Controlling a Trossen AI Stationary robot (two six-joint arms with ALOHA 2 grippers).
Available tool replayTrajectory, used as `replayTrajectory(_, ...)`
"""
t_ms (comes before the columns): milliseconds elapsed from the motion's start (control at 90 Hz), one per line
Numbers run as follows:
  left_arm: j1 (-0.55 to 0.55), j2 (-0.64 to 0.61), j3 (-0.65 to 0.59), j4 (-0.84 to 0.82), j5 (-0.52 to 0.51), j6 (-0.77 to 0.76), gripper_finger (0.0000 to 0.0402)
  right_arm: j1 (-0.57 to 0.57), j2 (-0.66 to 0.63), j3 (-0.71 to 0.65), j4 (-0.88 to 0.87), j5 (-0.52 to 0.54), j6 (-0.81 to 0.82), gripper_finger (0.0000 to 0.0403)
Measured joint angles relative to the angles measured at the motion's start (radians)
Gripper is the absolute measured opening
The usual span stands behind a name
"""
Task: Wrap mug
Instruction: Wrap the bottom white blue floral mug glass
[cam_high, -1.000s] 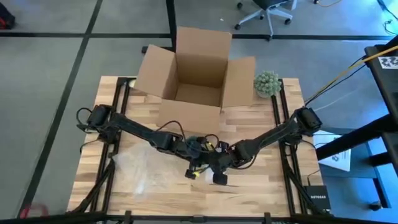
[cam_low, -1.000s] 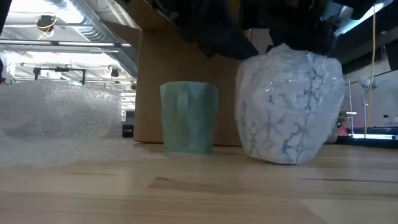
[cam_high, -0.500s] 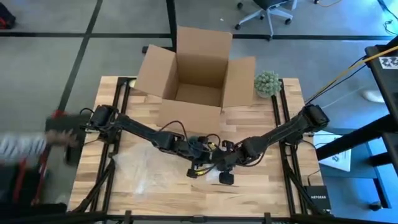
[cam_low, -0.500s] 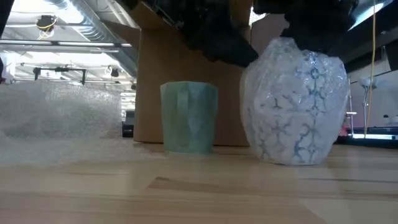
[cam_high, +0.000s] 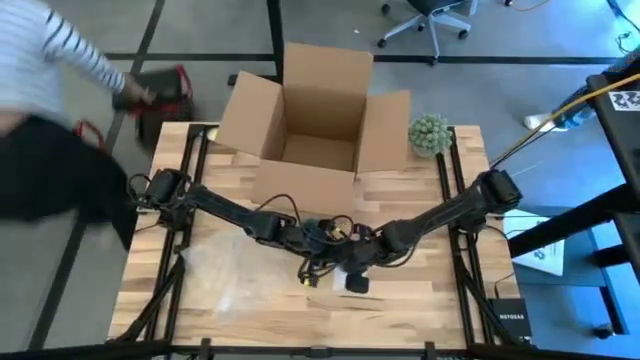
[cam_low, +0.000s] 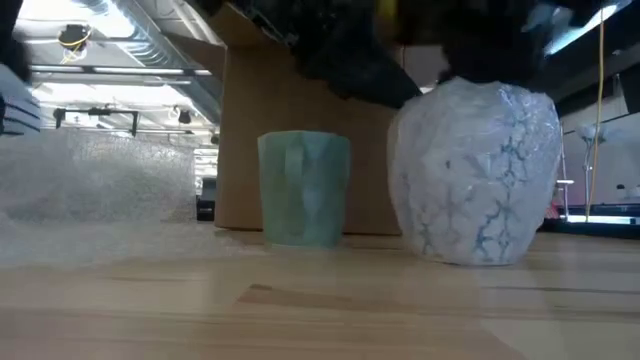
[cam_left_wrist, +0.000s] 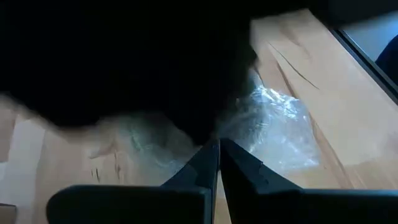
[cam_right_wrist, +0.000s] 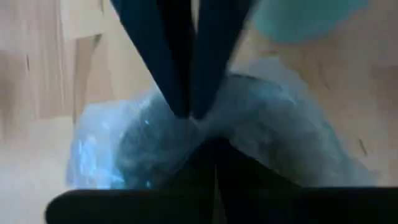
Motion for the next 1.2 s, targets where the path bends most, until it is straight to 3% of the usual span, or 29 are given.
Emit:
replayTrajectory(156,0.000,0.000,0.000,0.000,0.002,0.001,0.0000,-0.004,0.014,0.038,-0.027,-0.025,-0.032,0.0000)
replayTrajectory(289,0.000,-0.003,0.001,0.001,-0.001,0.004,0.0000,-0.004,-0.033,0.141,-0.197,-0.047,-0.061,0.0000)
replayTrajectory(489,-0.001,0.000,0.000,-0.006,0.008,0.005,0.0000,-0.004,-0.076,0.254,-0.432,0.063,-0.053,0.0000)
replayTrajectory(733,0.000,-0.001,0.000,-0.010,0.003,0.005,0.0000,0.000,-0.027,0.152,-0.323,0.079,-0.044,0.0000)
replayTrajectory(1011,0.000,-0.001,0.000,-0.007,0.003,0.005,0.0000,0.018,-0.018,0.007,-0.065,0.077,-0.004,0.0000)
replayTrajectory(1200,0.000,-0.001,0.000,-0.005,0.000,0.005,0.0000,0.016,-0.015,-0.019,-0.042,0.024,0.000,0.0000)
